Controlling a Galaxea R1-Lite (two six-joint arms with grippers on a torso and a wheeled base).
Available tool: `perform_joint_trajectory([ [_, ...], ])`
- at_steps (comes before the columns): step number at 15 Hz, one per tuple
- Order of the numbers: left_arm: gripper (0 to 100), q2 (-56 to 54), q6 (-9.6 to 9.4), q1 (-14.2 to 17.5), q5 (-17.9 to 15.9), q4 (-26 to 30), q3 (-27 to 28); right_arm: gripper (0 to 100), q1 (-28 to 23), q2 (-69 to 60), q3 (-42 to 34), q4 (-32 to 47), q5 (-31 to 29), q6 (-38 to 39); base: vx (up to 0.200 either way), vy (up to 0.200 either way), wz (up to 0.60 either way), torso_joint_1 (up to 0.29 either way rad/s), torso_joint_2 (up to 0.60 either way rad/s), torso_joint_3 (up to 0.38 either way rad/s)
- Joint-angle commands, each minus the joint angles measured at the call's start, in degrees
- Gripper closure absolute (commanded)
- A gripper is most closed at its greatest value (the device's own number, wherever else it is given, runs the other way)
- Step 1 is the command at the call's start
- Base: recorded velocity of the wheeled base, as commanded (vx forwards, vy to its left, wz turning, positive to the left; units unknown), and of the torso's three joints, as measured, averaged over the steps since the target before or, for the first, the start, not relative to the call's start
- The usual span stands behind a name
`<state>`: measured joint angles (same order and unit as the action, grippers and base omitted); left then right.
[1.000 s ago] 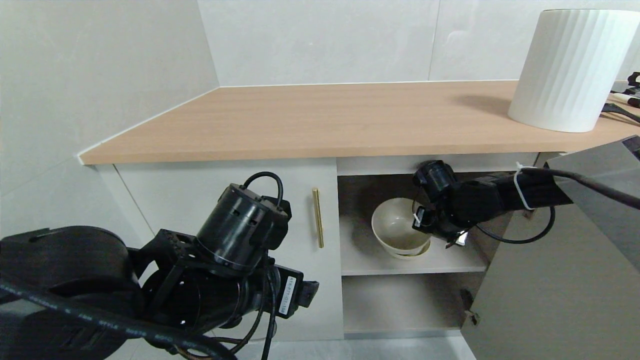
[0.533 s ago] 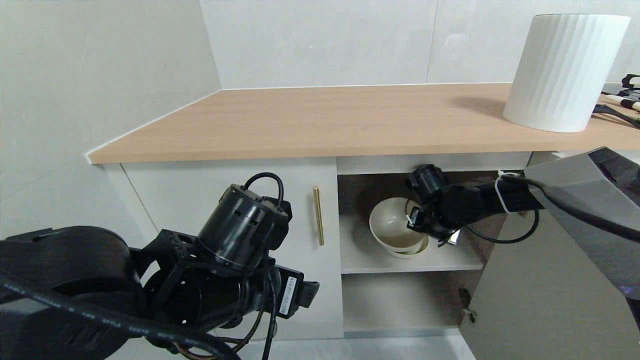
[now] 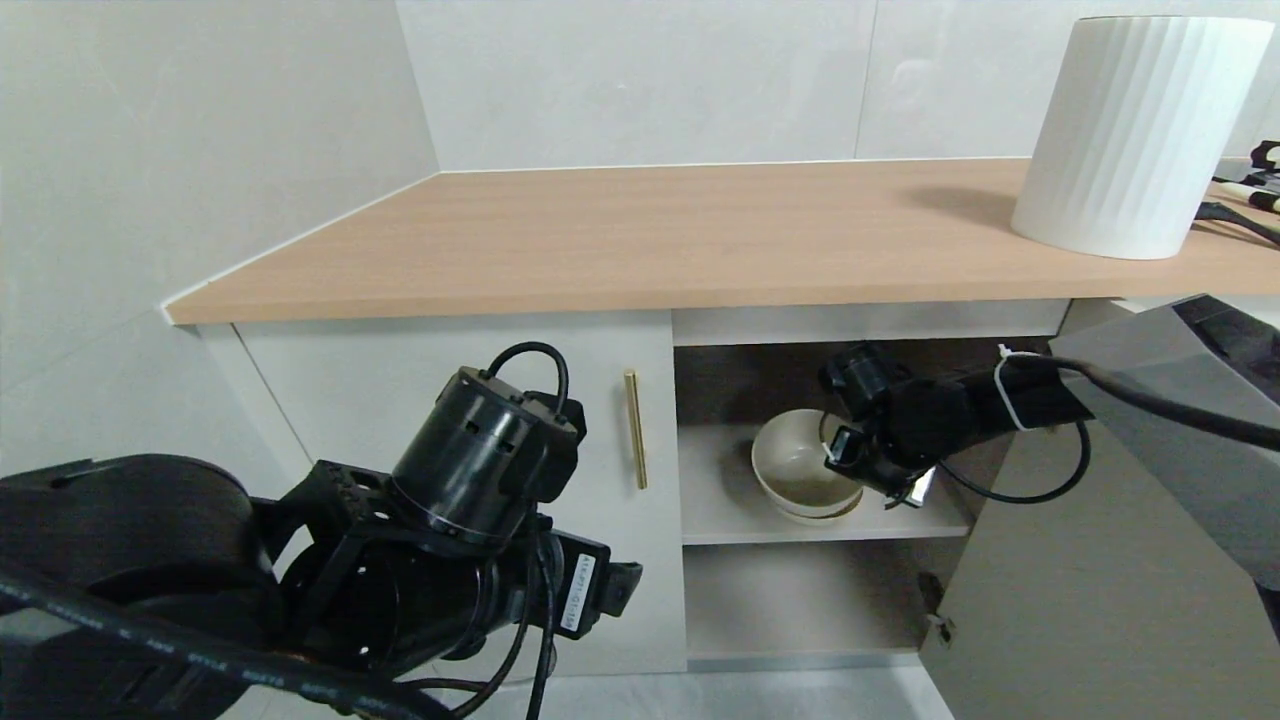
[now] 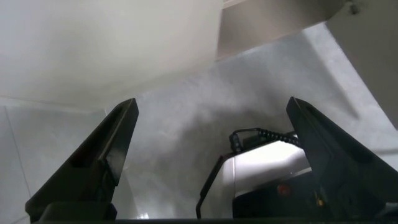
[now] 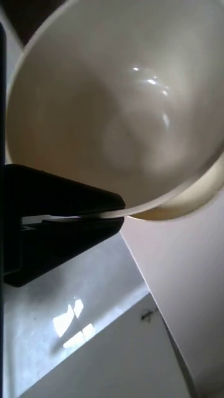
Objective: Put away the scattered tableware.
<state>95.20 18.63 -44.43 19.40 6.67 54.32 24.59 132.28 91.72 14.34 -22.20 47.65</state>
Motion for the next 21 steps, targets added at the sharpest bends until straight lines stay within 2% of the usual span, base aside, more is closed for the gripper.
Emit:
perform_joint_trajectory([
  [1,0,-0.01,0.01,0.05,0.03,0.01,0.0,100,0.28,-0.8,-0.05,-0.01,0.05,0.07,0.0,0.0,0.0,0.0,0.0,0.0],
  [14,0,-0.01,0.01,0.05,0.12,0.01,0.0,100,-2.18,3.07,1.62,-1.86,-2.23,0.07,0.0,0.0,0.0,0.0,0.0,0.0],
  [15,0,-0.01,0.01,0.05,0.12,0.01,-0.09,0,-2.18,3.16,1.88,-1.94,-2.23,0.07,0.0,0.0,0.0,0.0,0.0,0.0],
  [21,0,-0.36,0.01,0.58,0.12,0.01,0.0,0,-1.91,2.1,1.53,-1.59,-1.27,0.07,0.0,0.0,0.0,0.0,0.0,0.0],
])
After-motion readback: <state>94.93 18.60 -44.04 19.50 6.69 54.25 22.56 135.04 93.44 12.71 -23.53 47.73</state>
